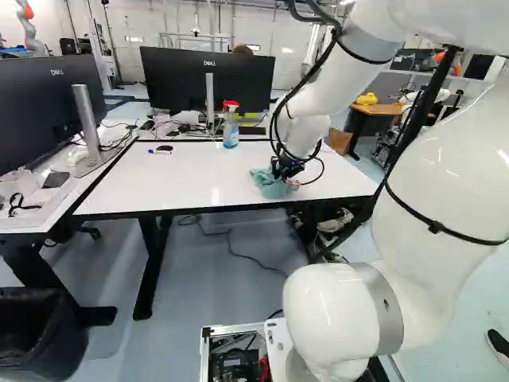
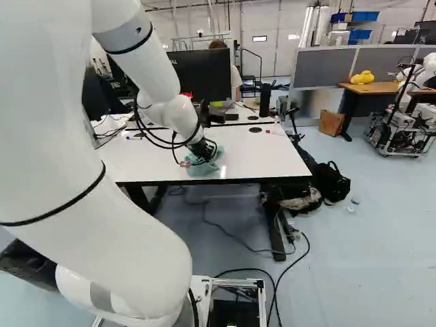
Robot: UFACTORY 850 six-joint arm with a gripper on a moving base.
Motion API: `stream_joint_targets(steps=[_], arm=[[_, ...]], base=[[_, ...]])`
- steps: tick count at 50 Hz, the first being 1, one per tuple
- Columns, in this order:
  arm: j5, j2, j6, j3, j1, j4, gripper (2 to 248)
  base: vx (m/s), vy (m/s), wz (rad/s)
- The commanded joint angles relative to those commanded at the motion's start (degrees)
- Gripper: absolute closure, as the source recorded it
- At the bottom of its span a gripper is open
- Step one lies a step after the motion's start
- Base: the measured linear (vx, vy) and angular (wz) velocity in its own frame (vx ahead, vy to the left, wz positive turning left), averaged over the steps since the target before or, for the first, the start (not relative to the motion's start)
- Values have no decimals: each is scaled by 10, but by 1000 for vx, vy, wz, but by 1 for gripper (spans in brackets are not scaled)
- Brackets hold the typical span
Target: Clean the table with the green towel
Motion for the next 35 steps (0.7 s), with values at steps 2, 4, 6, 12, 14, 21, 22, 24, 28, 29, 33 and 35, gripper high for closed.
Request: stream_joint_targets(steps=[2,4,6,12,14,21,22,24,28,29,33,35], arm=[[0,0,0,0,0,0,220],[0,0,0,0,0,0,220],[0,0,0,0,0,0,220],[0,2,0,1,0,0,220],[0,5,0,1,0,0,220],[0,18,0,5,6,0,220],[0,20,0,5,8,0,220],[0,24,0,6,12,0,220],[0,33,0,8,20,0,220],[0,35,0,8,22,0,220],[0,44,0,10,31,0,220],[0,48,0,10,36,0,220]], base=[[0,0,0],[0,0,0],[0,0,0],[0,0,0],[0,0,0],[0,0,0],[0,0,0],[0,0,0],[0,0,0],[0,0,0],[0,0,0],[0,0,0]])
